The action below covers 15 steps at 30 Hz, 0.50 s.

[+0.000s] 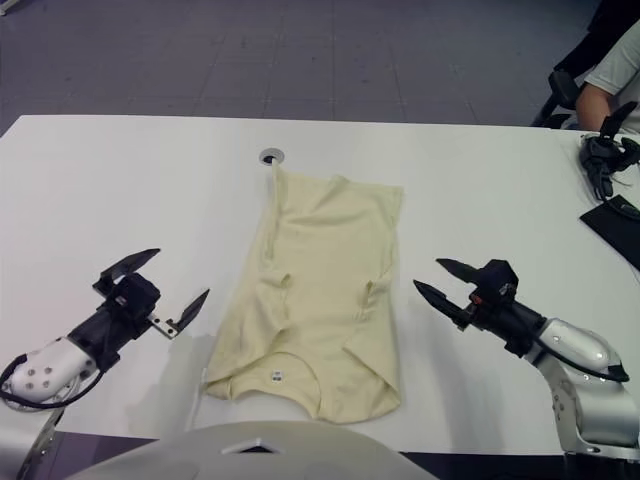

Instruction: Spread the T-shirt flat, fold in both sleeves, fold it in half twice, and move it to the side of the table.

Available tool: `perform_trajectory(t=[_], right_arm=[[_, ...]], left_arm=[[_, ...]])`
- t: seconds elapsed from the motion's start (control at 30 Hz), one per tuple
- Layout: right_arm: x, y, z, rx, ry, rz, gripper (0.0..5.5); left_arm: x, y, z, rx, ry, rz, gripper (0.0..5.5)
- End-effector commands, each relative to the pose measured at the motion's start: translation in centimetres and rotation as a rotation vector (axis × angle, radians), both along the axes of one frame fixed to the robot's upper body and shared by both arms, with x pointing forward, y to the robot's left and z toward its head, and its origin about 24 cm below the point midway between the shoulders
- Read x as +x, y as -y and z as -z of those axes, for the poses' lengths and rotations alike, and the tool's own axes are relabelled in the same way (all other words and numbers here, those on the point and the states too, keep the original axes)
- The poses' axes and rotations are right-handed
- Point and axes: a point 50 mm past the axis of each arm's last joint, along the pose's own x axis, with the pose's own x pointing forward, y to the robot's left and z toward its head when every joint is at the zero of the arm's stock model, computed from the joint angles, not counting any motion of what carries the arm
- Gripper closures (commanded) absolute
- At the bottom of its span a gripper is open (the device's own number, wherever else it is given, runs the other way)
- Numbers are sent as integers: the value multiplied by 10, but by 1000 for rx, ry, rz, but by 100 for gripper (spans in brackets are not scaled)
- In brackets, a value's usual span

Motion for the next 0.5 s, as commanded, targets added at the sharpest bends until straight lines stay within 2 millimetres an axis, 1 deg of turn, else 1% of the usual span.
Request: perform_trajectory(t=[0.03, 0.1, 0.2, 0.3, 0.37, 0.5], right_arm=[[-37, 9, 17, -599, 371, -489, 175], [-49, 13, 23, -644, 405, -587, 139], [-65, 18, 31, -665, 397, -689, 85], [-71, 18, 35, -669, 403, -775, 35], [-74, 16, 37, -665, 422, -834, 14], [-83, 9, 44, -642, 455, -940, 14]], left_arm=[[-38, -7, 30, 452, 29, 554, 10], [-48, -4, 32, 450, 36, 626, 10], [-61, -1, 36, 447, 48, 732, 10], [-69, 3, 40, 431, 44, 796, 10], [-71, 4, 42, 428, 44, 824, 10], [-72, 6, 47, 449, 62, 891, 10]])
